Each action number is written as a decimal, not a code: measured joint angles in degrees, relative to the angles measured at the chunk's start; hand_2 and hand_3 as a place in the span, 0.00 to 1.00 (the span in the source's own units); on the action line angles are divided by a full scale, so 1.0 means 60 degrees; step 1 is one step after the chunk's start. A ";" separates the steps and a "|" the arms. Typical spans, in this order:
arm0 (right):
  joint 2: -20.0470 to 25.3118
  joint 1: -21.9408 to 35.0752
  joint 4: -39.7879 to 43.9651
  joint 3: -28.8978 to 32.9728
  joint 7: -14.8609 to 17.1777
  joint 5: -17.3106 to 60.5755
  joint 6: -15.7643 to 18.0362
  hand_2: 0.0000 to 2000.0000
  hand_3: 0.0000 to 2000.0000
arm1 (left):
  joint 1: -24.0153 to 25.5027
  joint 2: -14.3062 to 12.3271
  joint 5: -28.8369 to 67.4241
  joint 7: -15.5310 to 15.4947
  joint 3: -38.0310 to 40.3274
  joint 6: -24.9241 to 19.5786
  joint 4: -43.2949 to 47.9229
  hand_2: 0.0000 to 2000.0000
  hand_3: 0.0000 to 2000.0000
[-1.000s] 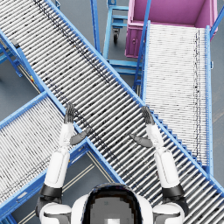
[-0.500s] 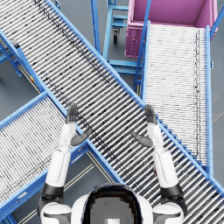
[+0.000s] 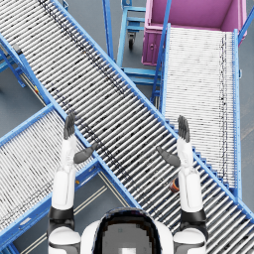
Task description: Pick up the oil and place it on the left assembly line, put the cola on the right, and keep Sprite still
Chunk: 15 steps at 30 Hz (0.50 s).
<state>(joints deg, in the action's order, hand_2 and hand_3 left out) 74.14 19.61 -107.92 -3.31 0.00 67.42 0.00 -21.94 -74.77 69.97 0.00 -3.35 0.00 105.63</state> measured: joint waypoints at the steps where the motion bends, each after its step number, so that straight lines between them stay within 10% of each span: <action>1: 0.0023 0.0020 -0.0013 0.0053 0.0000 0.0425 0.0000 0.00 0.00 | -0.0042 -0.0026 0.0426 0.0000 0.0062 0.0000 0.0021 0.00 0.00; 15: 0.0266 0.0411 -0.0401 0.0639 0.0000 0.3589 0.0000 0.00 0.00 | -0.0751 -0.0229 0.3590 0.0000 0.0932 -0.0001 0.0363 0.00 0.00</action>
<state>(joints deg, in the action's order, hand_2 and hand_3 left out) 75.74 22.08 -110.32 0.53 0.00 88.96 0.00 -26.45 -76.14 91.51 0.00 2.24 0.00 107.81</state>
